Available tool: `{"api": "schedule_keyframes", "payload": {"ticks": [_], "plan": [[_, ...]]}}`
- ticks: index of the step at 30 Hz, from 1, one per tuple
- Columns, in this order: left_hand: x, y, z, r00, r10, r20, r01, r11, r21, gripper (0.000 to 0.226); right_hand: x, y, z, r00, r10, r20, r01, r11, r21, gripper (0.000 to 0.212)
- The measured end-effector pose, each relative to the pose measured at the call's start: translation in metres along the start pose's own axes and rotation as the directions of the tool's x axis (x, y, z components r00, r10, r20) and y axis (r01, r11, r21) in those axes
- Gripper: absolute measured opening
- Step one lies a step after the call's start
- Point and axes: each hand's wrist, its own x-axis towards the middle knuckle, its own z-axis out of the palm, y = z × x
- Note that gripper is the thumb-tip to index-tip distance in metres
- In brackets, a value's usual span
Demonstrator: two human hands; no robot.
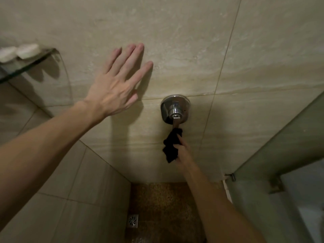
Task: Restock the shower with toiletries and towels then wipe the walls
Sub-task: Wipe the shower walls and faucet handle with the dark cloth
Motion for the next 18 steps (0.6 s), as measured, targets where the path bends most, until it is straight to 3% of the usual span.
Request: {"api": "schedule_keyframes", "payload": {"ticks": [1, 3, 9, 12, 14, 16, 18], "plan": [[0.000, 0.000, 0.000, 1.000, 0.005, -0.003, -0.005, 1.000, 0.005, 0.099, -0.006, -0.008, -0.001, 0.990, 0.114, 0.083, -0.124, 0.982, 0.139, 0.042], [0.000, 0.000, 0.001, 1.000, 0.008, -0.006, -0.008, 1.000, 0.018, 0.099, -0.011, -0.023, 0.002, 0.965, 0.203, 0.166, -0.247, 0.918, 0.310, 0.021], [-0.003, 0.006, 0.006, 0.999, -0.006, -0.037, 0.006, 1.000, 0.009, 0.096, -0.014, -0.030, 0.027, 0.935, 0.306, 0.179, -0.350, 0.714, 0.607, 0.064], [-0.003, 0.002, 0.007, 0.999, 0.011, -0.040, -0.011, 1.000, 0.011, 0.093, -0.017, -0.025, 0.038, 0.913, 0.311, 0.264, -0.406, 0.636, 0.656, 0.040], [-0.004, -0.001, 0.007, 0.999, 0.026, -0.043, -0.026, 1.000, 0.012, 0.092, -0.024, -0.021, 0.048, 0.936, 0.298, 0.186, -0.343, 0.662, 0.666, 0.029], [-0.004, -0.001, 0.009, 0.998, 0.028, -0.064, -0.028, 1.000, 0.014, 0.091, -0.030, -0.028, 0.057, 0.955, 0.296, 0.012, -0.238, 0.743, 0.625, 0.029], [-0.004, -0.002, 0.009, 0.997, 0.028, -0.075, -0.027, 0.999, 0.020, 0.090, -0.041, -0.048, 0.068, 0.948, 0.302, -0.099, -0.172, 0.750, 0.639, 0.031]]}}
